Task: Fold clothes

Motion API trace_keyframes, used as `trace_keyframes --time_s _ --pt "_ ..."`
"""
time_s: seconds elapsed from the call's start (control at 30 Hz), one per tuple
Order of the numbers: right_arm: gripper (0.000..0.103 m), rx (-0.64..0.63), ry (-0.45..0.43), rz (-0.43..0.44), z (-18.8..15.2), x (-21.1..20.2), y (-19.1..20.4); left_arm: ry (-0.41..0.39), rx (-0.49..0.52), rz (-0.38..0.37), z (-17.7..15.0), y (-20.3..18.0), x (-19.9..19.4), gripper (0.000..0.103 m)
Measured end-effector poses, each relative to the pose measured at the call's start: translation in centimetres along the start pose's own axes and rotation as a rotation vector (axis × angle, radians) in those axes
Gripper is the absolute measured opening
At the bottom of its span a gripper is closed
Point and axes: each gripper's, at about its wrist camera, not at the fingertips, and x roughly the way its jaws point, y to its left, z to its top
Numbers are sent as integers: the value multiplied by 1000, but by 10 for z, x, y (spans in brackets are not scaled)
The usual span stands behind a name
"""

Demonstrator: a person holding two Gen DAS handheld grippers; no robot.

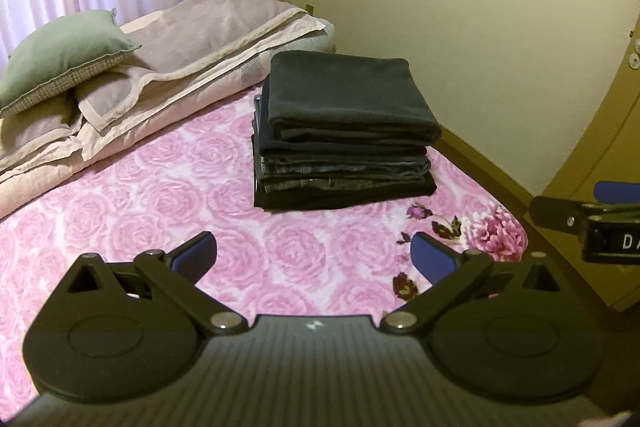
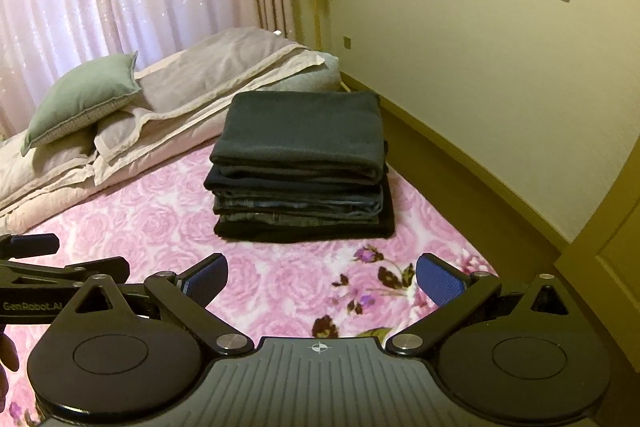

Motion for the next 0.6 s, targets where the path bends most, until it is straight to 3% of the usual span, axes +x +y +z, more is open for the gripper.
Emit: trace_keyframes --time_s 0.6 --pt "103 -16 25 0 27 27 -39 27 4 26 27 -33 33 102"
